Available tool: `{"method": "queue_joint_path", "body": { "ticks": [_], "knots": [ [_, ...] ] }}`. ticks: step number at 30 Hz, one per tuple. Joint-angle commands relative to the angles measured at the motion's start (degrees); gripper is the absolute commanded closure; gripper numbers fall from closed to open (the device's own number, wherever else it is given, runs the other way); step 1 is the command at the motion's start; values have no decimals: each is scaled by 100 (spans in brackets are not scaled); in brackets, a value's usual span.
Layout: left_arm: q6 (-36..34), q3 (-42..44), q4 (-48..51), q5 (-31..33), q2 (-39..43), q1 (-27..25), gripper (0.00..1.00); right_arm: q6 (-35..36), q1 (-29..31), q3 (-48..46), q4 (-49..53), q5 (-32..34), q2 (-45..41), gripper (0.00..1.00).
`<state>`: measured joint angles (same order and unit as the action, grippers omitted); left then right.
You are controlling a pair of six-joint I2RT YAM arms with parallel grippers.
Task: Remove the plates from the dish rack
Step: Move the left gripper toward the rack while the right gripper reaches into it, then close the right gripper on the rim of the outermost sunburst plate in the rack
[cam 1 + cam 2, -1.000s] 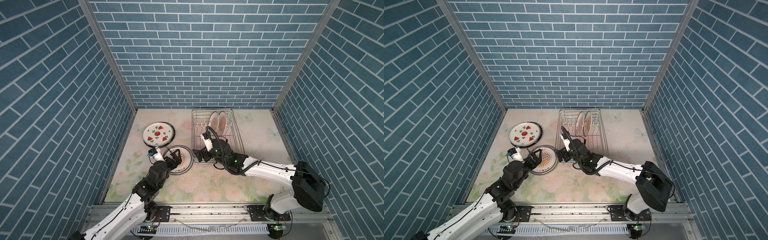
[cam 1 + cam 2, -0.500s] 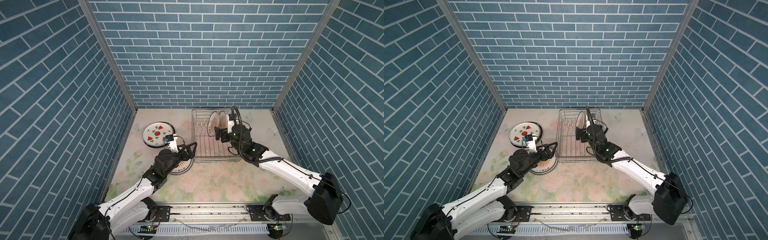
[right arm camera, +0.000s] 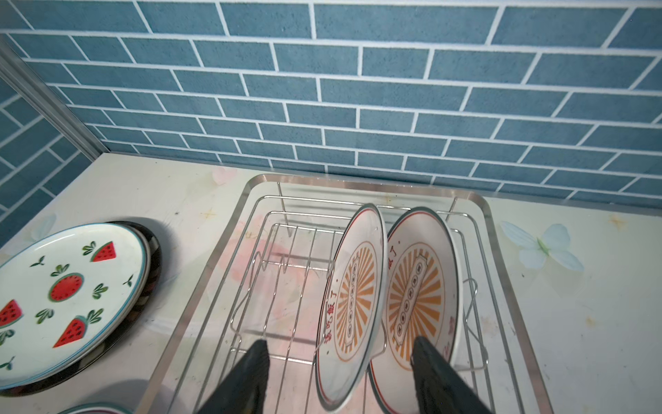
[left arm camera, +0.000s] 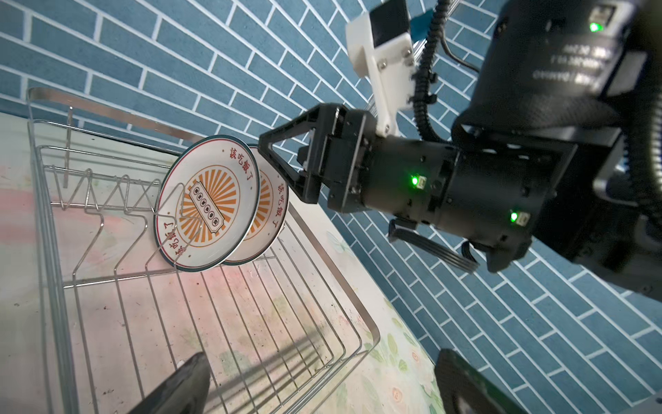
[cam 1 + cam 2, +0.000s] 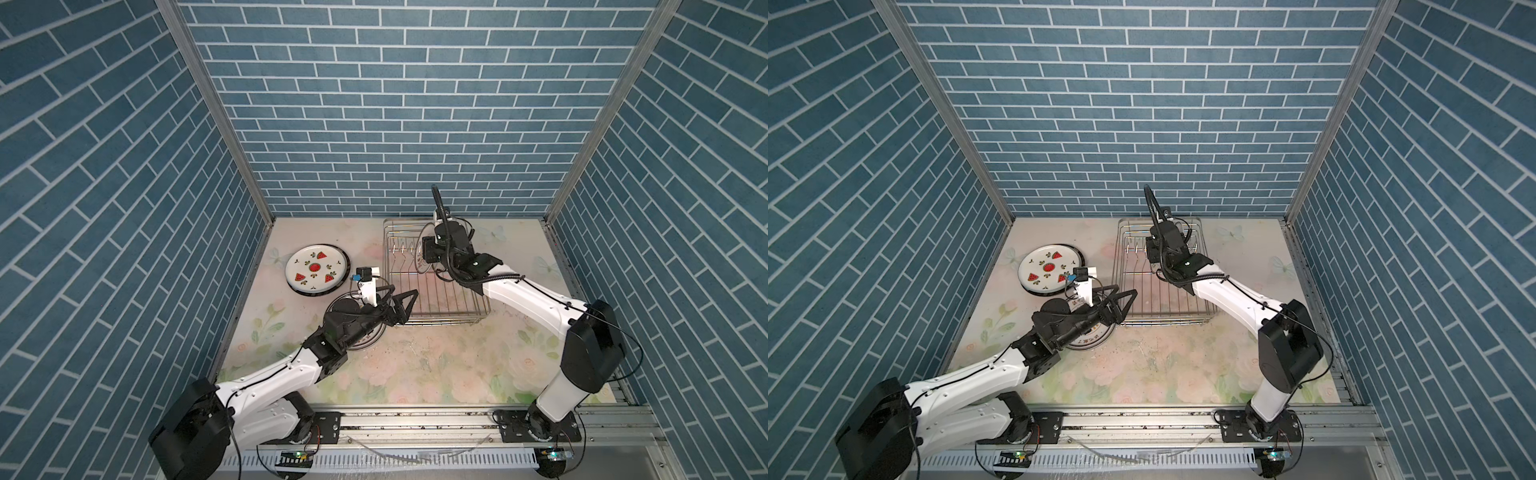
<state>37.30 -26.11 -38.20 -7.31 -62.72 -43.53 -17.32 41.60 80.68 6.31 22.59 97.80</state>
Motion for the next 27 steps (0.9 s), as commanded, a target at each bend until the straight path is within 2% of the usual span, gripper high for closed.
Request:
{"method": "queue_joint_path", "body": {
  "ticks": [1,6,14,21,27],
  "knots": [
    [-53,64,-399,-116,-28,-9,0,-163,-98,611,593,264,328,40],
    [111,305,-341,440,-8,-15,0,-272,-244,1117,905,365,808,50],
    [253,635,-655,492,162,-15,0,-340,-324,2060,1530,577,1653,62],
    [258,755,-820,410,197,-16,0,-437,-320,2324,1673,1063,1983,72],
    [234,740,-711,494,191,-15,0,-448,-300,2471,1680,1179,2172,80]
  ]
}}
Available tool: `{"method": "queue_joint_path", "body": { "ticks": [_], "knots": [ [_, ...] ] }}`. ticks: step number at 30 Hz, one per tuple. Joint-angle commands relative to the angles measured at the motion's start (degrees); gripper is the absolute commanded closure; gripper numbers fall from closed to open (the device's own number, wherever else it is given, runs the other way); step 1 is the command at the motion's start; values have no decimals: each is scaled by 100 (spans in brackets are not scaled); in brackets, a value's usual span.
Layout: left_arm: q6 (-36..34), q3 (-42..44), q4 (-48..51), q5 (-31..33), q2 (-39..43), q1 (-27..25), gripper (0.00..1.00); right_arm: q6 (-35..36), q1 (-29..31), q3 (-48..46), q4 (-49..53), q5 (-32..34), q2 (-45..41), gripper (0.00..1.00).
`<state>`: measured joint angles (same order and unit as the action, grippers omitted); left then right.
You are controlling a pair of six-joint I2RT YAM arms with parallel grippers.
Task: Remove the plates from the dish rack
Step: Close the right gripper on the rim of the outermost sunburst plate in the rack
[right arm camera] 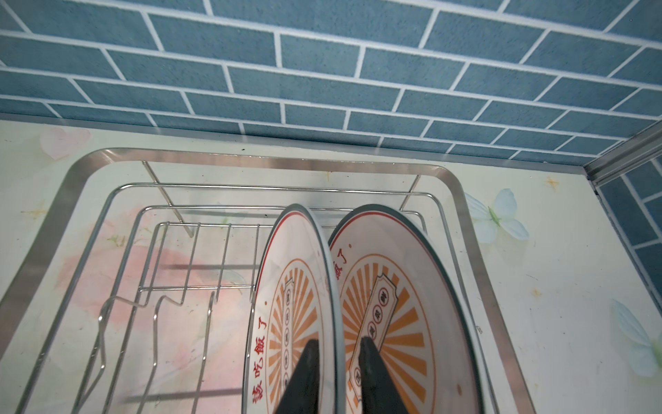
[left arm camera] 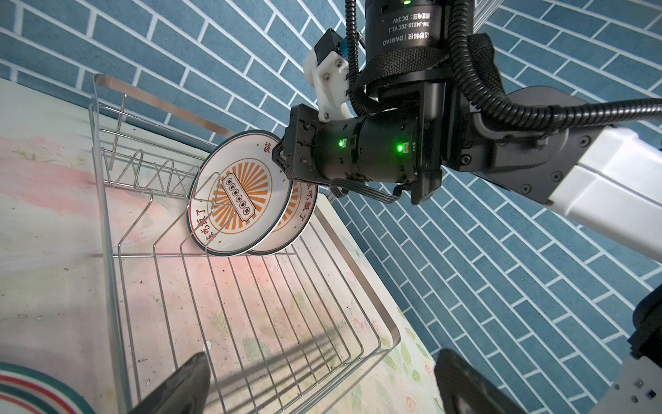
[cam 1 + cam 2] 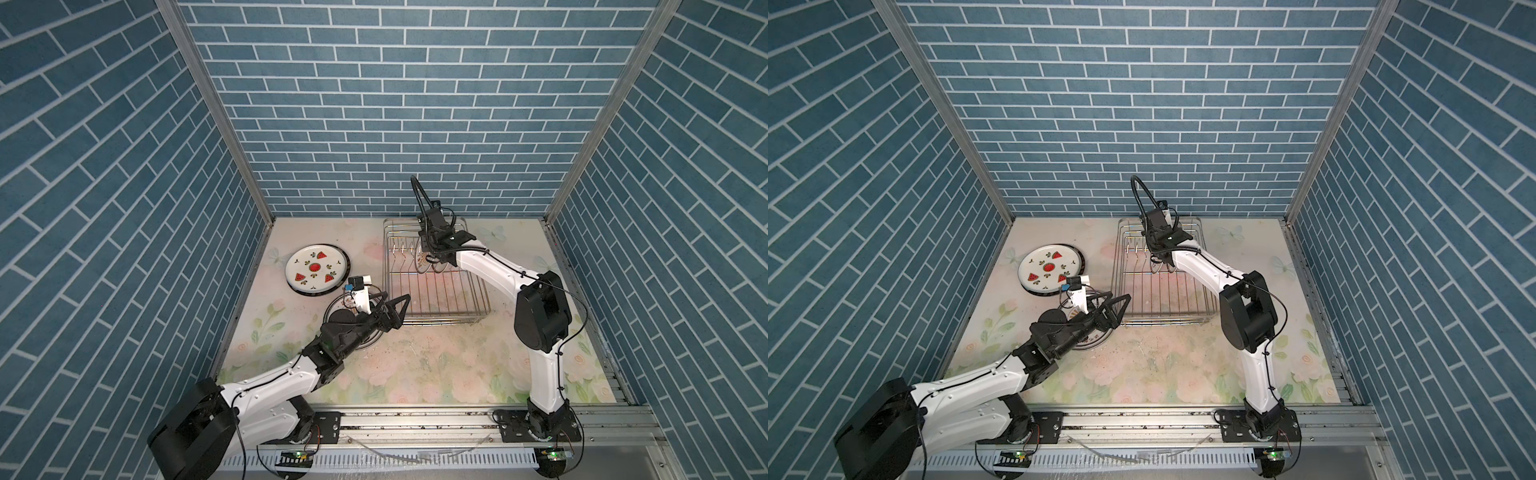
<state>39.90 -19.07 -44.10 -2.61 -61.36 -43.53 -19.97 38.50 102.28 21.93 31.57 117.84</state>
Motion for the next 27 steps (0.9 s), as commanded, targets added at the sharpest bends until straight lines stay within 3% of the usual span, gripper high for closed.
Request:
{"method": "queue_joint_path", "body": {
  "ticks": [1,27],
  "knots": [
    [-26,35,-147,32,27,-15,0,-184,17,379,175,345,222,80],
    [22,-119,-191,43,-420,-13,0,263,153,69,-307,1026,14,97]
  ]
}}
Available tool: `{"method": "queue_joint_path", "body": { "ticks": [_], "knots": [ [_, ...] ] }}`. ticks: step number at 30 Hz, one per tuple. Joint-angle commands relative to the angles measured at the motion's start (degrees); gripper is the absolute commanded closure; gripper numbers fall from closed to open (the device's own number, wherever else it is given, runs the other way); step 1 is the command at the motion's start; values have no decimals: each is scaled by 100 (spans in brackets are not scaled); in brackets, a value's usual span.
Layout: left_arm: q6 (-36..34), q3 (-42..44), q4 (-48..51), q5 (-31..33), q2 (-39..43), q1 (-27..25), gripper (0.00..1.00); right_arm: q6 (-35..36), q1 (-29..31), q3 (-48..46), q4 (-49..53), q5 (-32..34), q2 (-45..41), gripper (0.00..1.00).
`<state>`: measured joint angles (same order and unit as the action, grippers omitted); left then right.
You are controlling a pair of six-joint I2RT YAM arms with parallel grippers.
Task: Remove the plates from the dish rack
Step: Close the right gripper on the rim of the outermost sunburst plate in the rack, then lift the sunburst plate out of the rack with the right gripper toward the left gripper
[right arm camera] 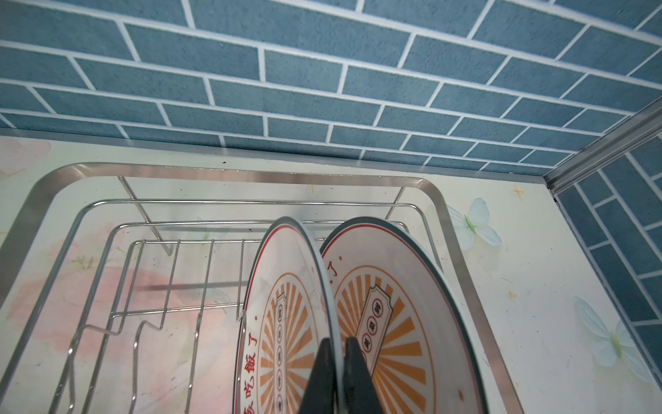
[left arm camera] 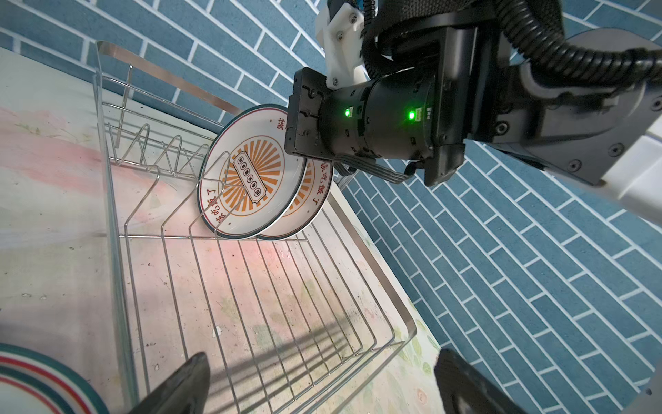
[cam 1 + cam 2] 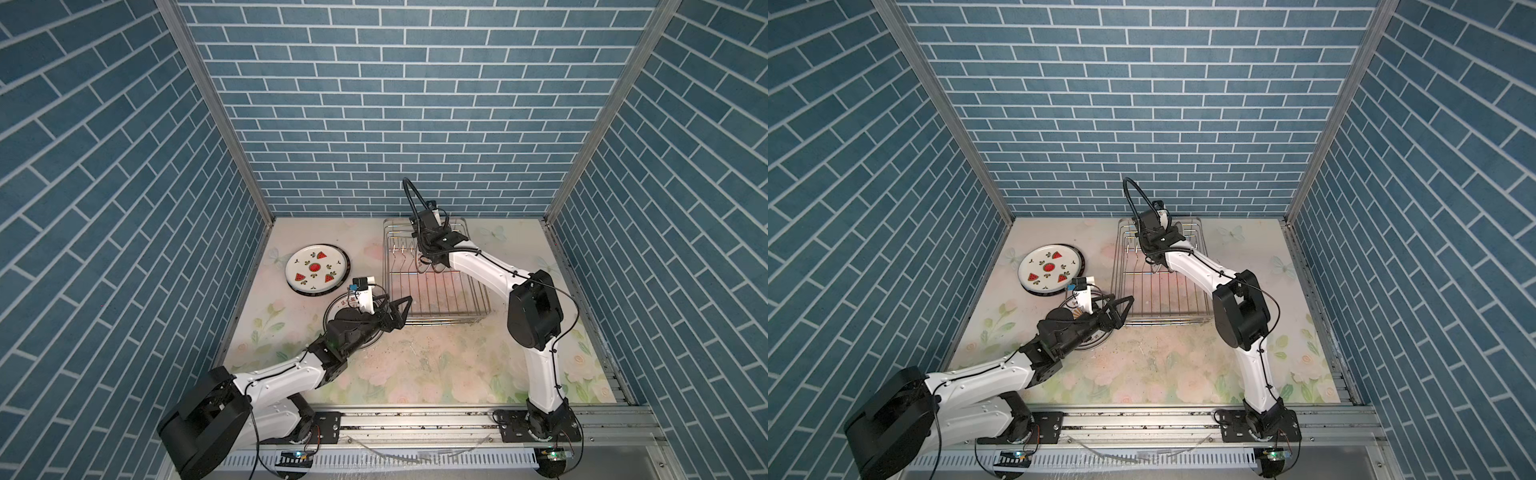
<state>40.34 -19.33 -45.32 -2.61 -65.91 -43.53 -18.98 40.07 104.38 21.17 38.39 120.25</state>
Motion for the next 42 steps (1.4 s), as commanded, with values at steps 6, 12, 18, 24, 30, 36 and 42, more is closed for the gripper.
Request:
{"method": "queue_joint_path", "body": {
  "ticks": [6,12,18,24,30,36,42],
  "knots": [
    [-14,-32,-45,159,113,-11,0,370,76,-451,-644,268,-490,98],
    [-10,32,43,298,233,-15,0,582,174,-590,-866,477,-652,100],
    [-43,137,-11,364,402,-15,0,757,262,-878,-1179,604,-937,100],
    [-58,149,260,534,620,-14,0,878,334,-1141,-1419,743,-1215,100],
    [-53,153,445,639,768,-15,0,973,385,-1424,-1635,840,-1513,100],
    [-46,173,456,678,777,-15,0,1159,478,-1873,-2024,906,-1906,100],
    [-26,177,441,663,739,-15,0,984,500,-2492,-2265,470,-2528,100]
  ]
}}
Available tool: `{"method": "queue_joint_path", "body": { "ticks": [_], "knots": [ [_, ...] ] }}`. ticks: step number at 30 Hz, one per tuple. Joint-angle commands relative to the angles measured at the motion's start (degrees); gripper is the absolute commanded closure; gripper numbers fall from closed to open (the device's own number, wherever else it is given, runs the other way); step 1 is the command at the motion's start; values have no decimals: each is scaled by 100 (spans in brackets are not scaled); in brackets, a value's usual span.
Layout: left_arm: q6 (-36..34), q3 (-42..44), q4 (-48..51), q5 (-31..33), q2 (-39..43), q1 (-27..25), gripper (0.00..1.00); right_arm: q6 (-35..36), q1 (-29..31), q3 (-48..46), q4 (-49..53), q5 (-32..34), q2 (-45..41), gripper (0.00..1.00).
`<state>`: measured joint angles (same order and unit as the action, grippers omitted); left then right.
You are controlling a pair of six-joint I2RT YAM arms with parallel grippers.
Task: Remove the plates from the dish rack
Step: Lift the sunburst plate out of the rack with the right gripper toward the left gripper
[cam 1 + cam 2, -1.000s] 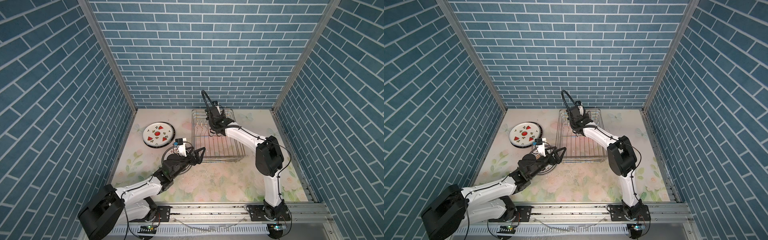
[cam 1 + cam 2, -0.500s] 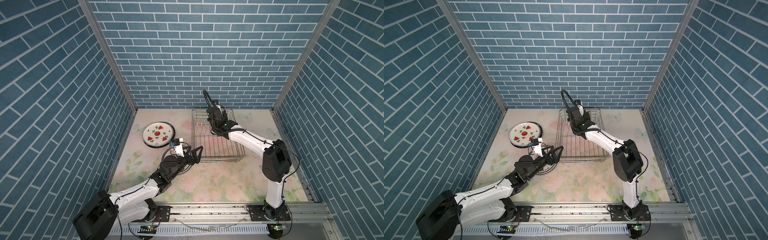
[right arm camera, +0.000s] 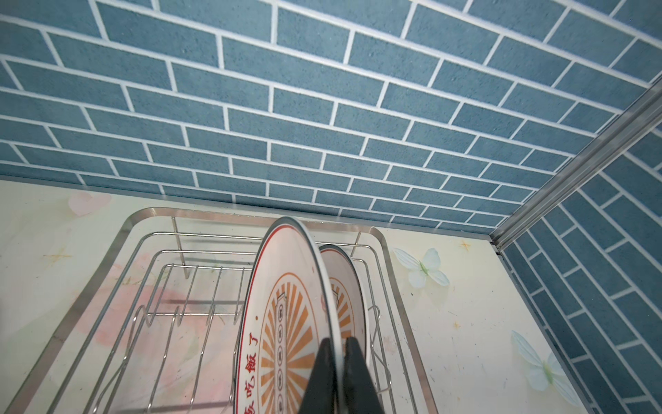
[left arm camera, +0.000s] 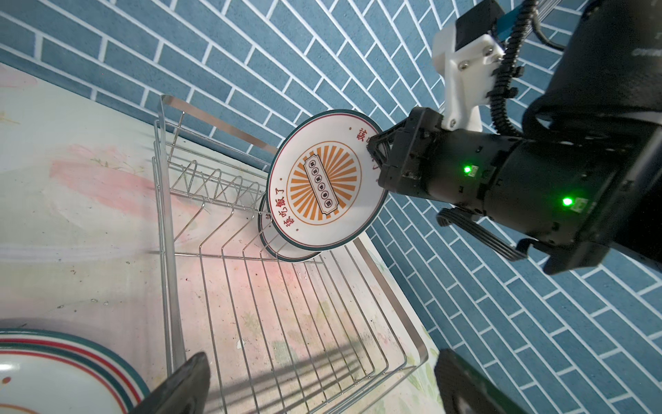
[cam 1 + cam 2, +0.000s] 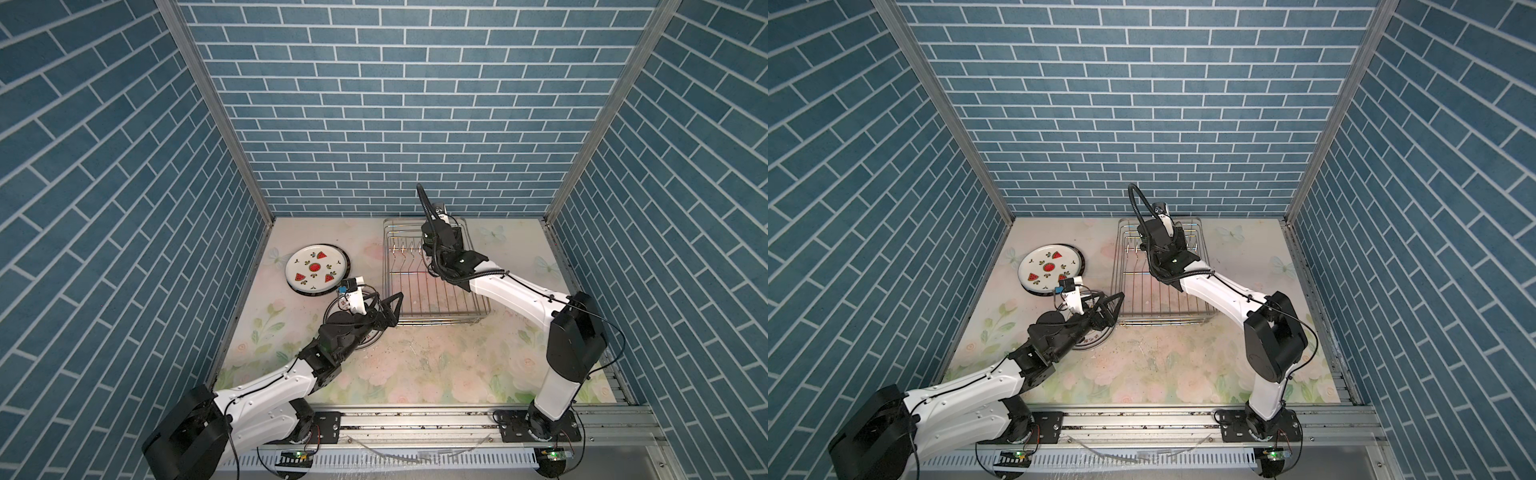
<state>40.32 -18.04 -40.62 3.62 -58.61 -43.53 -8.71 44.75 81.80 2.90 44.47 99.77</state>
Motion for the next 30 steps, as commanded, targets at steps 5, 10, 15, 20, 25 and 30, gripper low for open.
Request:
{"method": "queue_joint_path", "body": {
  "ticks": [5,10,15,20,25,30],
  "knots": [
    [44,83,-49,57,41,-15,0,-376,25,-822,-567,-791,-1147,100],
    [80,135,-219,-89,45,-15,0,-691,-34,-1415,-807,-1331,-1838,100],
    [133,140,-377,-204,-66,-15,0,-1054,-270,-1700,-718,-2253,-2249,100],
    [260,104,-741,-622,-296,-13,0,-1685,-707,-2097,-936,-3705,-2581,100],
    [447,43,-1018,-1004,-520,-8,0,-2354,-1124,-2457,-1241,-4825,-2839,100],
    [676,53,-1255,-1089,-660,-8,0,-2741,-1291,-2923,-1662,-5585,-3201,100]
  ]
}}
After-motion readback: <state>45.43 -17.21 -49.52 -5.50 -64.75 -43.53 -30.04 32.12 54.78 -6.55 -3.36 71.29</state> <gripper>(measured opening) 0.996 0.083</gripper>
